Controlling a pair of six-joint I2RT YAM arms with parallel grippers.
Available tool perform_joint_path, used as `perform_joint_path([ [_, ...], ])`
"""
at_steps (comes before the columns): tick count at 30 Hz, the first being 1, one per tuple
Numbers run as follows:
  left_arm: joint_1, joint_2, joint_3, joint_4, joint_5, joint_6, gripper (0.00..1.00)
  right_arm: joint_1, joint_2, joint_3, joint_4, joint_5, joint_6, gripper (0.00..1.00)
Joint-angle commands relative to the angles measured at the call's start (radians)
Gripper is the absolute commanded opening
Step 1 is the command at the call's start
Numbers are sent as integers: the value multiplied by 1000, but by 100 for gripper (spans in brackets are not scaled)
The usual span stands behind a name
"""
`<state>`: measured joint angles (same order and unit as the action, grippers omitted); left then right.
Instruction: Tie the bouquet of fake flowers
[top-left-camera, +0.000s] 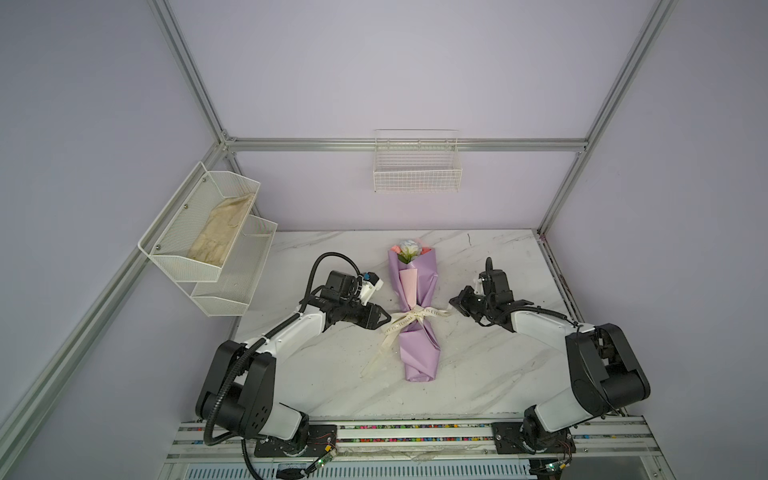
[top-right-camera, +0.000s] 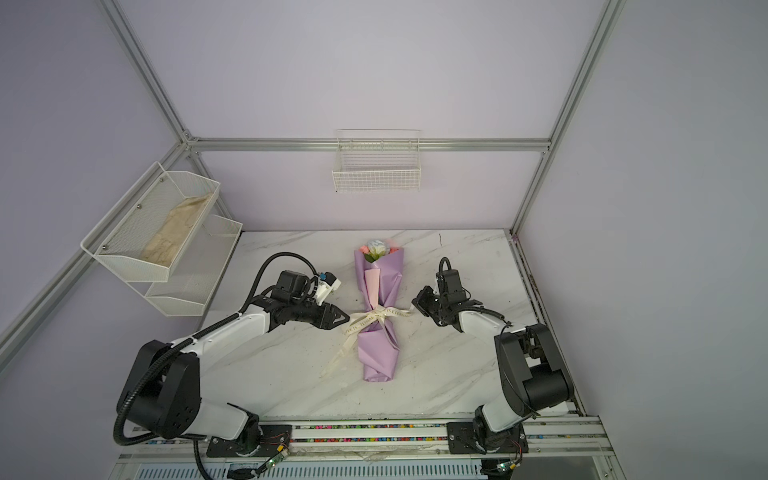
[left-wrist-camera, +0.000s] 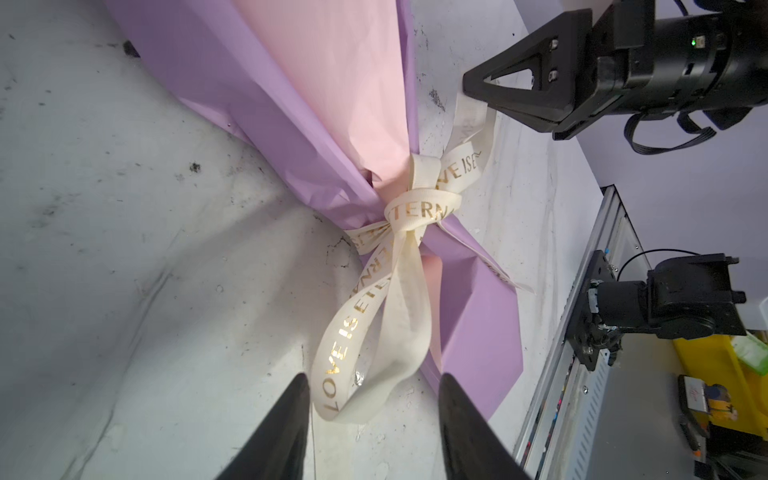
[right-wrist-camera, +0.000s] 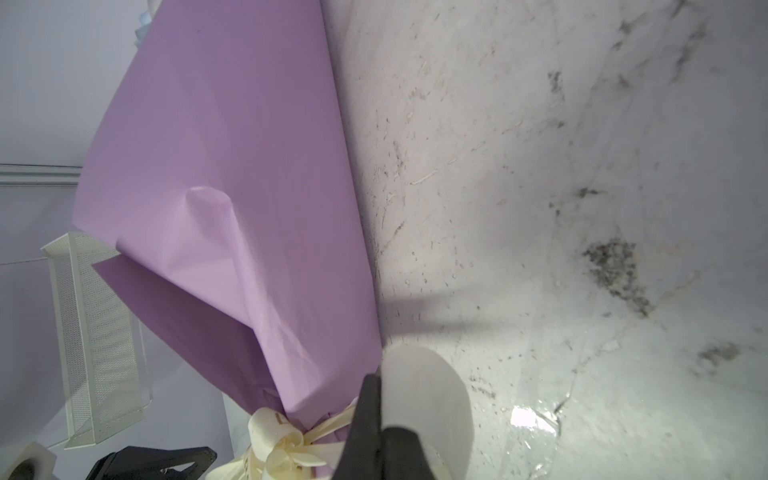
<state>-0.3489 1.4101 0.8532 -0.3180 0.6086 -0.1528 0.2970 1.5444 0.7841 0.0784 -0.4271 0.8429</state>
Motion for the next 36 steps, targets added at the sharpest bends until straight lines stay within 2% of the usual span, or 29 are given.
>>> perform_joint_path([
  [1,-1,-78,-96,133,-70,-78,54,-3,10,25,17,-16,-5,0],
  [7,-39,-127,-197,240,-133,-158,60,-4,12,33,14,-18,-4,0],
  [14,-150,-192,-358,464,-355,-301,65,-3,2,27,15,-15,5,0],
  [17,-178,-168,-371,506,-429,-339,65,-5,-2,26,13,-14,6,0],
  [25,-242,-38,-375,680,-541,-439,60,-3,-1,26,21,-17,13,0],
  [27,-247,-28,-376,701,-566,-450,52,-4,1,26,20,-19,13,0],
  [30,-249,-58,-378,694,-611,-416,32,-4,-1,25,15,-14,8,0],
  [34,-248,-115,-319,539,-661,-301,7,-5,-1,26,-19,17,-13,0],
  [36,-248,-134,-285,452,-682,-246,3,-5,-2,31,-31,36,-21,0],
])
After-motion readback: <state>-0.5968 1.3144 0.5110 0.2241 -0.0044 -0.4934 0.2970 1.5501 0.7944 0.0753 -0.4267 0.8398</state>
